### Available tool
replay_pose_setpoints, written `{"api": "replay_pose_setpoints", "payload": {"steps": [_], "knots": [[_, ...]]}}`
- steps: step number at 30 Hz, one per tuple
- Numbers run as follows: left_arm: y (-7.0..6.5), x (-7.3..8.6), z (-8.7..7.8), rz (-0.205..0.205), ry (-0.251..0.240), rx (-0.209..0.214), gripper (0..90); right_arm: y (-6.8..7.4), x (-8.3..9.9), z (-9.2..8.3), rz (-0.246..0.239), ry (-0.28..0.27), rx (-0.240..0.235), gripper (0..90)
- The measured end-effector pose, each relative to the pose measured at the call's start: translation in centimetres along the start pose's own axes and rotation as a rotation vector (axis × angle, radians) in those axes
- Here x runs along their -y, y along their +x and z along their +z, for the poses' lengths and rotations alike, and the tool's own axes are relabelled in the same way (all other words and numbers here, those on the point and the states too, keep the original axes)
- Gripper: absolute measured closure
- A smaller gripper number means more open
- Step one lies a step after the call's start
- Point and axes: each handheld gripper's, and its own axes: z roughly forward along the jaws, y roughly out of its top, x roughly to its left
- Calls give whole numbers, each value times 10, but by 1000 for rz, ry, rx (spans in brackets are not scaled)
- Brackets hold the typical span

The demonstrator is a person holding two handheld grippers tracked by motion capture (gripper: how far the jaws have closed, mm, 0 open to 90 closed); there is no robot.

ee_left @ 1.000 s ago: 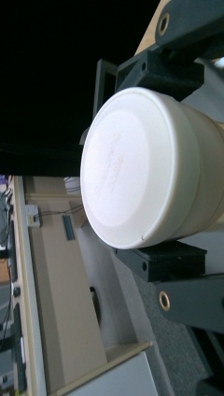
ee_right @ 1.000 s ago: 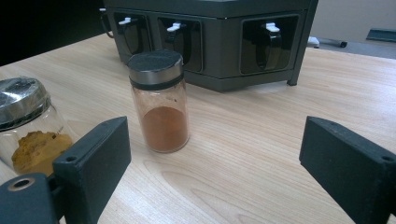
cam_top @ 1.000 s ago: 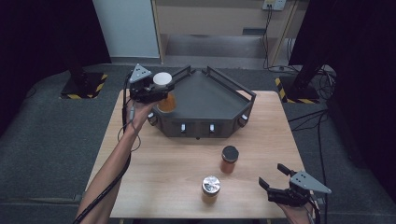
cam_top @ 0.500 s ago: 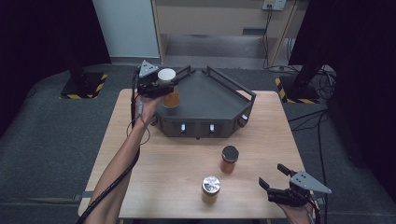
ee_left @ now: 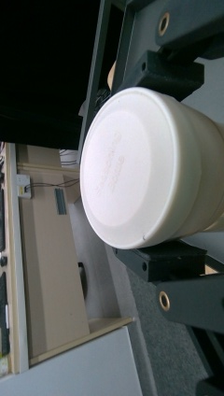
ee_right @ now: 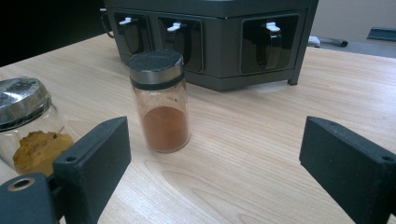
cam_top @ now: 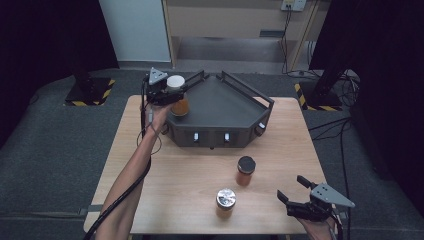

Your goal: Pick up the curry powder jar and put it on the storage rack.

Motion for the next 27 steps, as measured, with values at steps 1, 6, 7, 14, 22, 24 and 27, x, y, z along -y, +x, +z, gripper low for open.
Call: {"api": "replay_pose_setpoints", "payload": {"steps": [1, 6, 7, 14, 22, 24, 27], "knots": [[0, 1, 1, -7, -1, -2, 330, 0, 0, 0, 2, 0, 1, 88], [-2, 4, 4, -7, 5, -12, 330, 0, 0, 0, 3, 0, -2, 88], [-2, 4, 4, -5, 6, -12, 330, -1, 0, 0, 2, 0, -3, 88], [-3, 6, 5, 8, 15, -12, 330, -1, 0, 0, 5, -1, -3, 88], [-3, 14, 5, 24, -6, -9, 330, -1, 0, 0, 1, -1, -5, 88], [-4, 16, 5, 24, -13, -13, 329, 0, 0, 0, 1, -2, -5, 88], [-3, 18, 5, 16, -21, -12, 329, 0, 0, 0, 1, -1, -5, 88]]}}
